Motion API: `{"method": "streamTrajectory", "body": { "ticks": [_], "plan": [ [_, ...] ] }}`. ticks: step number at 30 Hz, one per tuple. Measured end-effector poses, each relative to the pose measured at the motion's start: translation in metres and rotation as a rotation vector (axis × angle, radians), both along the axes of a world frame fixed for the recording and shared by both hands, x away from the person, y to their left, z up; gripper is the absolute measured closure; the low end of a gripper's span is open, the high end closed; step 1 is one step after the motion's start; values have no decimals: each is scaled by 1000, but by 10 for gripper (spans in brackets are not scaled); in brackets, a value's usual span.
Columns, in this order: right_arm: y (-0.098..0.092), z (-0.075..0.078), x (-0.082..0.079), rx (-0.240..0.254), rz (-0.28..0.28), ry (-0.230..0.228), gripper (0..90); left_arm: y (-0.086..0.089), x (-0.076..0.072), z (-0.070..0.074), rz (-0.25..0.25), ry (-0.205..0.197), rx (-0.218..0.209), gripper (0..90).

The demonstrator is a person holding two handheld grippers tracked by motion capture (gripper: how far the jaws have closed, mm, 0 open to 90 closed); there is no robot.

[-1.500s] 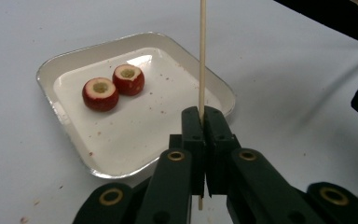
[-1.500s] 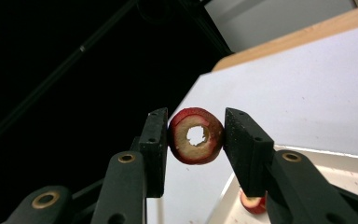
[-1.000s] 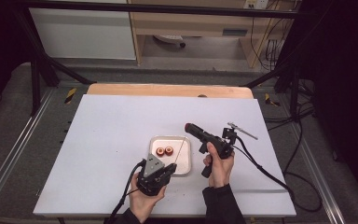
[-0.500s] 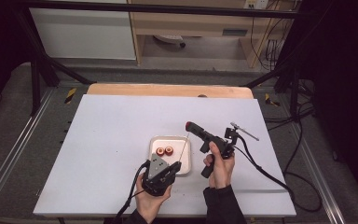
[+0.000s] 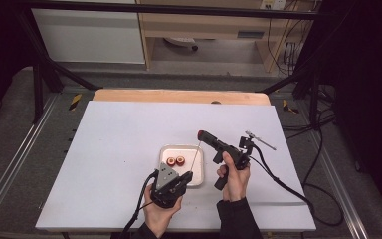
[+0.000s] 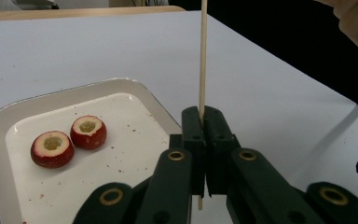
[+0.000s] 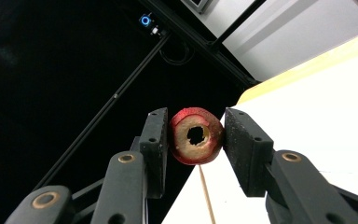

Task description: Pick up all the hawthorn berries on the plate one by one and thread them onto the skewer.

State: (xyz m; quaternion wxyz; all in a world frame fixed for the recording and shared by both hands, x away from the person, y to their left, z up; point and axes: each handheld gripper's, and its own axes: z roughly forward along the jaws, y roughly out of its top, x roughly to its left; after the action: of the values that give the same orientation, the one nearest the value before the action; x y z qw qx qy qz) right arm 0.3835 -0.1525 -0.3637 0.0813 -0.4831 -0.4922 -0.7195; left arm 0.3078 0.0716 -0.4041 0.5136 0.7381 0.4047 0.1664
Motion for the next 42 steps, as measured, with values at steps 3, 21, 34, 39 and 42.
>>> {"method": "streamTrajectory", "body": {
  "ticks": [3, 21, 34, 39, 42],
  "plan": [
    [0, 0, 0, -4, 2, 3, 614, 0, 0, 0, -5, 3, -5, 884],
    [8, -11, -3, -91, 4, -38, 615, 0, 4, 4, 37, 40, -83, 885],
    [14, -20, -11, -154, 26, -43, 617, -1, 11, 0, 25, 59, -44, 888],
    [12, -20, -10, -172, 45, -41, 621, -2, 13, -1, 15, 41, -20, 889],
    [11, -20, -10, -175, 51, -39, 622, -1, 14, -1, 11, 45, -19, 889]
  ]
}}
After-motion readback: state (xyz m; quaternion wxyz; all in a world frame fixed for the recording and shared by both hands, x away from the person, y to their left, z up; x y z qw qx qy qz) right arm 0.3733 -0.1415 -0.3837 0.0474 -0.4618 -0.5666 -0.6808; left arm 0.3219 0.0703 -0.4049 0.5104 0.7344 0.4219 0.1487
